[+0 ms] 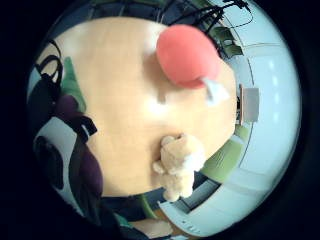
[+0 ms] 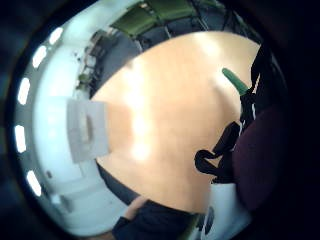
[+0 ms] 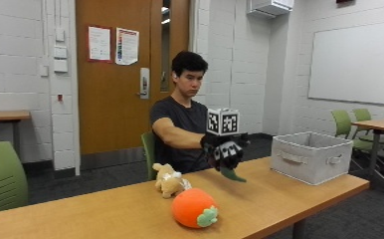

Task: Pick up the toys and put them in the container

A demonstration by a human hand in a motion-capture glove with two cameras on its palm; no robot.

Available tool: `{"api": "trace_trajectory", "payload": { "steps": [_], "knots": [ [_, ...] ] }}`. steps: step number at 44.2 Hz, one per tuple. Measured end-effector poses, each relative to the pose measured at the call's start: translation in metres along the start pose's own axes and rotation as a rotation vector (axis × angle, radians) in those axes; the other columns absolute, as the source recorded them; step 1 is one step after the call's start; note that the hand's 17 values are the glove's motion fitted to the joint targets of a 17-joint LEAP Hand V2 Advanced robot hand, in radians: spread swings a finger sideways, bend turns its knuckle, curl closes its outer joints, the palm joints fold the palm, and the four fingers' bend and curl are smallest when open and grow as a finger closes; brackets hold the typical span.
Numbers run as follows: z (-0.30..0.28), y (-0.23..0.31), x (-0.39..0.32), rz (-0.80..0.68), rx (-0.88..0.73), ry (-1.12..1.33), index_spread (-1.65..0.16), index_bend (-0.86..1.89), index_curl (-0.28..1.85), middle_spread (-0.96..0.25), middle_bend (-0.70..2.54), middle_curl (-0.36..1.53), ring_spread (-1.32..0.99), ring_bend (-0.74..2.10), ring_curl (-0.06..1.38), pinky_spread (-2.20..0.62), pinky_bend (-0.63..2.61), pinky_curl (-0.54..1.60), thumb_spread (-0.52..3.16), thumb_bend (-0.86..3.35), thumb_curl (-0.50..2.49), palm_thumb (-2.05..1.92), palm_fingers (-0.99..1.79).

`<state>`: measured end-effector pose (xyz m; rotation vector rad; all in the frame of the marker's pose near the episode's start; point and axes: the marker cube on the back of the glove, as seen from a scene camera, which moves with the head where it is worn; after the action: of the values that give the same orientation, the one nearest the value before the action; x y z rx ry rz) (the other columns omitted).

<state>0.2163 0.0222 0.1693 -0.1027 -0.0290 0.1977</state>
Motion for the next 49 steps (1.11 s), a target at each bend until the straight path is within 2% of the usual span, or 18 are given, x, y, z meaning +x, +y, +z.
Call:
{"api": "trace_trajectory", "payload": {
  "steps": [5, 10, 17, 28, 32, 37, 40, 45, 49],
  "knots": [
    [-0.078, -0.004, -0.034, -0.029, 0.103, 0.009, -0.4, 0.54, 0.77, -0.41, 0.73, 0.58, -0.54, 0.83, 0.46, -0.43, 0.79, 0.38, 0.83, 0.24, 0.54, 0.7, 1.08],
    [-0.16, -0.002, -0.105, -0.125, 0.223, -0.002, -0.41, 0.52, 0.84, -0.43, 0.75, 0.61, -0.54, 0.85, 0.48, -0.43, 0.82, 0.38, 0.78, 0.23, 0.59, 0.7, 1.05],
    [-0.211, 0.013, -0.223, -0.279, 0.293, -0.021, -0.43, 0.48, 0.94, -0.44, 0.76, 0.64, -0.54, 0.87, 0.49, -0.43, 0.85, 0.38, 0.74, 0.21, 0.64, 0.69, 1.03],
    [-0.217, 0.054, -0.403, -0.61, 0.295, -0.072, -0.45, 0.41, 1.09, -0.44, 0.76, 0.68, -0.53, 0.88, 0.51, -0.43, 0.88, 0.38, 0.71, 0.2, 0.73, 0.68, 1.01],
    [-0.205, 0.053, -0.447, -0.68, 0.295, -0.049, -0.46, 0.39, 1.14, -0.45, 0.76, 0.69, -0.53, 0.89, 0.51, -0.43, 0.89, 0.38, 0.71, 0.19, 0.75, 0.68, 1.01],
    [-0.189, 0.015, -0.438, -0.791, 0.247, -0.156, -0.47, 0.35, 1.2, -0.45, 0.75, 0.7, -0.53, 0.89, 0.51, -0.43, 0.89, 0.38, 0.71, 0.18, 0.79, 0.67, 1.0],
    [-0.177, 0.009, -0.438, -0.88, 0.267, -0.124, -0.48, 0.33, 1.23, -0.45, 0.75, 0.71, -0.53, 0.89, 0.52, -0.43, 0.9, 0.38, 0.71, 0.18, 0.81, 0.67, 1.0],
    [-0.158, -0.006, -0.437, -0.781, 0.291, 0.017, -0.48, 0.3, 1.28, -0.45, 0.74, 0.72, -0.53, 0.89, 0.52, -0.43, 0.9, 0.37, 0.71, 0.18, 0.84, 0.67, 0.99],
    [-0.152, -0.002, -0.446, -0.743, 0.22, -0.048, -0.49, 0.28, 1.31, -0.45, 0.72, 0.73, -0.53, 0.87, 0.51, -0.41, 0.91, 0.37, 0.73, 0.16, 0.85, 0.64, 0.96]
  ]
}}
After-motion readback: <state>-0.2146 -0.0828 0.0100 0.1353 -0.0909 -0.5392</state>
